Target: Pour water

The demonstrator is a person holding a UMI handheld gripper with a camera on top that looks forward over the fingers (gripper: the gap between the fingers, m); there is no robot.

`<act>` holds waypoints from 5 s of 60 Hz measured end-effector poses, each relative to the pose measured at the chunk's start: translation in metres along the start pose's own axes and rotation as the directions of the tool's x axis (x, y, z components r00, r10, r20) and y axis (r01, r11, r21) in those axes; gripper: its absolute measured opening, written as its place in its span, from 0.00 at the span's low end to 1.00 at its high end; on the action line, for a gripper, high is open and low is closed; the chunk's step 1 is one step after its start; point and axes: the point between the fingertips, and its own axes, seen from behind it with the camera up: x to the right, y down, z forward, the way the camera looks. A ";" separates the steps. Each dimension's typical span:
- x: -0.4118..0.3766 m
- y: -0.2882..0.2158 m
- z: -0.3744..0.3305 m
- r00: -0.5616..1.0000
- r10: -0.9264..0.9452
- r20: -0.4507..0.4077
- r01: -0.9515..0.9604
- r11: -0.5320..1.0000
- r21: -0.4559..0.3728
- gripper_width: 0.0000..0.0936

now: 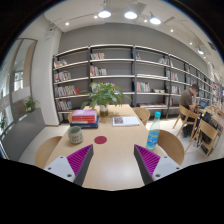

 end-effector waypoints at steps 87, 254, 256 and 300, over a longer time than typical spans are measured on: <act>0.177 -0.045 0.311 0.917 -0.329 -0.227 0.355 0.931 0.084 0.39; -0.070 0.038 0.355 0.999 -0.042 -0.002 0.042 0.997 -0.062 0.79; -0.072 0.048 0.342 0.999 -0.051 -0.003 0.050 0.995 -0.089 0.80; -0.170 -0.017 0.090 0.999 -0.021 0.043 0.028 0.983 -0.179 0.84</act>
